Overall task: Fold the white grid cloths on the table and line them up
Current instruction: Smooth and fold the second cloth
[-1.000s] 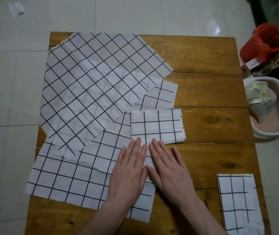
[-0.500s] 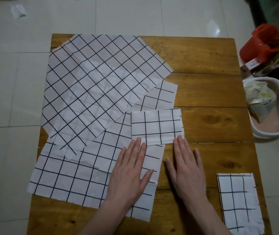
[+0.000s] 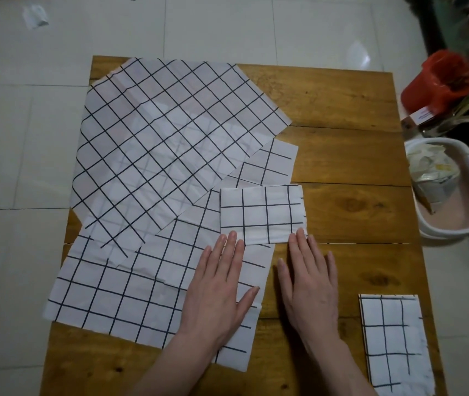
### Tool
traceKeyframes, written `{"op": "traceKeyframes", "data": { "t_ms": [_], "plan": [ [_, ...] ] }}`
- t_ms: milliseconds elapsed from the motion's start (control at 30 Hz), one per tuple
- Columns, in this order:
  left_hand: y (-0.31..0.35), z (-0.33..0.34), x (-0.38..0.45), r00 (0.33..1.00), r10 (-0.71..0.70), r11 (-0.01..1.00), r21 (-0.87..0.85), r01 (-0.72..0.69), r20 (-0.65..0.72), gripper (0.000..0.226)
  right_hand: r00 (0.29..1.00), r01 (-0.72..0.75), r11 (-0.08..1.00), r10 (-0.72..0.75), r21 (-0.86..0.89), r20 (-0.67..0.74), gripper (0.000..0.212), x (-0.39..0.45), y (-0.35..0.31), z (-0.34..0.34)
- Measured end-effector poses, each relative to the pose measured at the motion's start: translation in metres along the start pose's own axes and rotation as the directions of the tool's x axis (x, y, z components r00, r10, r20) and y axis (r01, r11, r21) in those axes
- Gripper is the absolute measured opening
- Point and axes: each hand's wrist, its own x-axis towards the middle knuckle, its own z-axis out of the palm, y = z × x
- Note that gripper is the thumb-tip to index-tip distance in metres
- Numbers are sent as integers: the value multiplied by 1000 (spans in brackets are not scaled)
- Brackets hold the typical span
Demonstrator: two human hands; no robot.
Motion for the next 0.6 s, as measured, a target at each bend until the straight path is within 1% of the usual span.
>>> {"op": "traceKeyframes", "data": {
  "t_ms": [133,167,233,333,400,467,600],
  "plan": [
    [4,-5,6,1000,-13,1000,27,13,-8,75,992,80,996,-77,29,-97,34,21,11,-13],
    [5,-7,8,1000,-14,1000,24,14,-12,73,989,105,994,-100,43,-109,31,29,12,-15],
    [5,-13,12,1000,-10,1000,7,10,-18,68,979,181,980,-173,79,-105,33,48,11,-18],
    [1,-20,19,999,9,1000,-19,-10,-42,57,962,274,955,-272,112,-39,48,76,3,-19],
    [-3,-22,23,998,22,999,-29,-23,-53,54,966,255,959,-259,119,18,58,90,-2,-21],
    [-7,-22,26,997,33,999,-40,-36,-68,54,979,184,974,-194,129,68,63,96,-7,-24],
    [-6,-23,29,992,26,997,-72,-36,-125,54,990,29,992,-46,124,137,60,95,-13,-35]
  ]
}}
